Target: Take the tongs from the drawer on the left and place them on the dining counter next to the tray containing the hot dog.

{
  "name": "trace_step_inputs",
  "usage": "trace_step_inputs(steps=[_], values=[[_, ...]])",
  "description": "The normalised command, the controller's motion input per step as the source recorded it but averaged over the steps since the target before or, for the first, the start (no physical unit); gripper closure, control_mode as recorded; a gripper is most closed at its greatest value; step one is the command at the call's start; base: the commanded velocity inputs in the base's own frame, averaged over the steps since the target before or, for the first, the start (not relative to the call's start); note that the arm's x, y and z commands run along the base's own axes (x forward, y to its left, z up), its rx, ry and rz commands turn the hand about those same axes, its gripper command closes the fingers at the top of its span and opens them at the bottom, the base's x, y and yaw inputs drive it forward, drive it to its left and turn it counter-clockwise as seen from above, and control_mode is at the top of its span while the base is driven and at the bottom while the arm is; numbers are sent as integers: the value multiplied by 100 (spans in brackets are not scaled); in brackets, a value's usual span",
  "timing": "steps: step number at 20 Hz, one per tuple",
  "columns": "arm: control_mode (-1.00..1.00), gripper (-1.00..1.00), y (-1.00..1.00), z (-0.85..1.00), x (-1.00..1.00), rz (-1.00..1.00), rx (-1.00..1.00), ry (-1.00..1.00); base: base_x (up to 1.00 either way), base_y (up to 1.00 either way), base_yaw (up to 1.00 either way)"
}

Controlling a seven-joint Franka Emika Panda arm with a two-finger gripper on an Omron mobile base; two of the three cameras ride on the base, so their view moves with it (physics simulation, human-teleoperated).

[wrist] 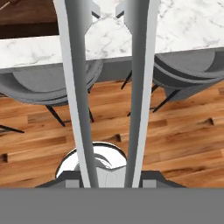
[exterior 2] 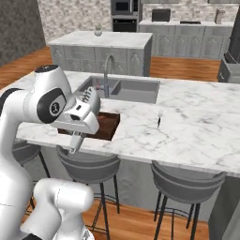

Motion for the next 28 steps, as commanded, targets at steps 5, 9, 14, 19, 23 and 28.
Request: trace_step_inputs(steps=[5,9,14,19,23,28], values=[[100,100,0,0,0,0,0,0,12,-20,0],[100,100,0,0,0,0,0,0,28,-28,0],[100,100,0,0,0,0,0,0,24,-50,1],[100,100,0,0,0,0,0,0,40,-36,2],[100,100,0,0,0,0,0,0,66,-21,0],[100,100,0,0,0,0,0,0,67,-22,0]])
